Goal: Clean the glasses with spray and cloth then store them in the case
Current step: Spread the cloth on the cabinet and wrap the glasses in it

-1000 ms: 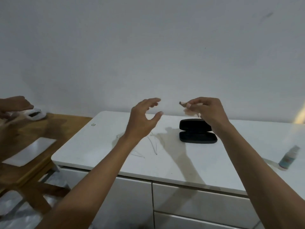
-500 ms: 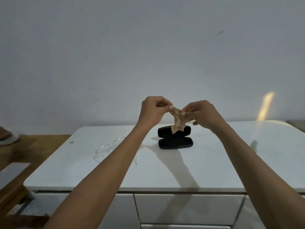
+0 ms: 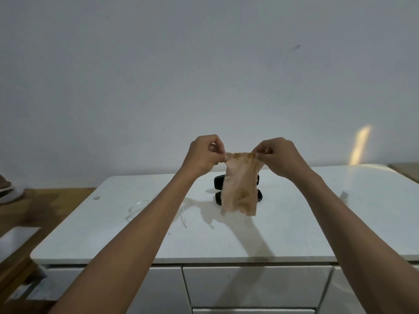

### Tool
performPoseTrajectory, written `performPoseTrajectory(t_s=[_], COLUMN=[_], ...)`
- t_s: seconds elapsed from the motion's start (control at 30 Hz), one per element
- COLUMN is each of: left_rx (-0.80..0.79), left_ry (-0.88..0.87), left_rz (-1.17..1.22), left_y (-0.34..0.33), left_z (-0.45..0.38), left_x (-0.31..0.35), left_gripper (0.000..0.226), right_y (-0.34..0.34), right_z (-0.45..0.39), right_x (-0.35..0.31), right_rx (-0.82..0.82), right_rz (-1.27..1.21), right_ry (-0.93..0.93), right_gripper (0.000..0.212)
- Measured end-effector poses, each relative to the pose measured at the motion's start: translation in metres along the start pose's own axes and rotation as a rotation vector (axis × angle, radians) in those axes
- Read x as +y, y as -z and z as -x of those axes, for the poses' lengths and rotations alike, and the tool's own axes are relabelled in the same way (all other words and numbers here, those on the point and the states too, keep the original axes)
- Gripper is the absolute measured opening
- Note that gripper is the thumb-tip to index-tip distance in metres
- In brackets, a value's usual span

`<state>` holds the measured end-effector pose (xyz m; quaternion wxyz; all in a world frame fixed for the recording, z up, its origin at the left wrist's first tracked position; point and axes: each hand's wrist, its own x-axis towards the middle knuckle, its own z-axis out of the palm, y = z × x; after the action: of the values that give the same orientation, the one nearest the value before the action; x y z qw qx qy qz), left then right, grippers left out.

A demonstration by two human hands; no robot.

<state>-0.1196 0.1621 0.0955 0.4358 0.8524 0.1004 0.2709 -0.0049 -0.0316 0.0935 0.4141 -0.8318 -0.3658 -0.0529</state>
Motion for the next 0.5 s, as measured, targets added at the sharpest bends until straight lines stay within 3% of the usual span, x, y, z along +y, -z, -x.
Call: performPoseTrajectory(t_s=[0.17,0.33,0.5], left_rx=[-0.034,-0.023,-0.029], left_ry=[0.022,0.025,0.034], left_rz=[-0.082,-0.156,-0.132], left_y=[0.002,-0.006,-0.009], left_z=[-0.002,-0.005,-0.004], left_x=[-0.007,-0.012,-0.024], left_gripper=[0.018,0.003,0.009], right_y=[0.001,-0.003,-0.004], right_z=[-0.002,-0.001,0.002], right_x=[0.007,0.017,0.026], right_rx=[-0.002,0.039,-0.018], right_rz=[0.055,0.018,-0.027], right_ry=[-0.023,-0.045,-0.066], right_gripper=[0.016,0.011,0.01])
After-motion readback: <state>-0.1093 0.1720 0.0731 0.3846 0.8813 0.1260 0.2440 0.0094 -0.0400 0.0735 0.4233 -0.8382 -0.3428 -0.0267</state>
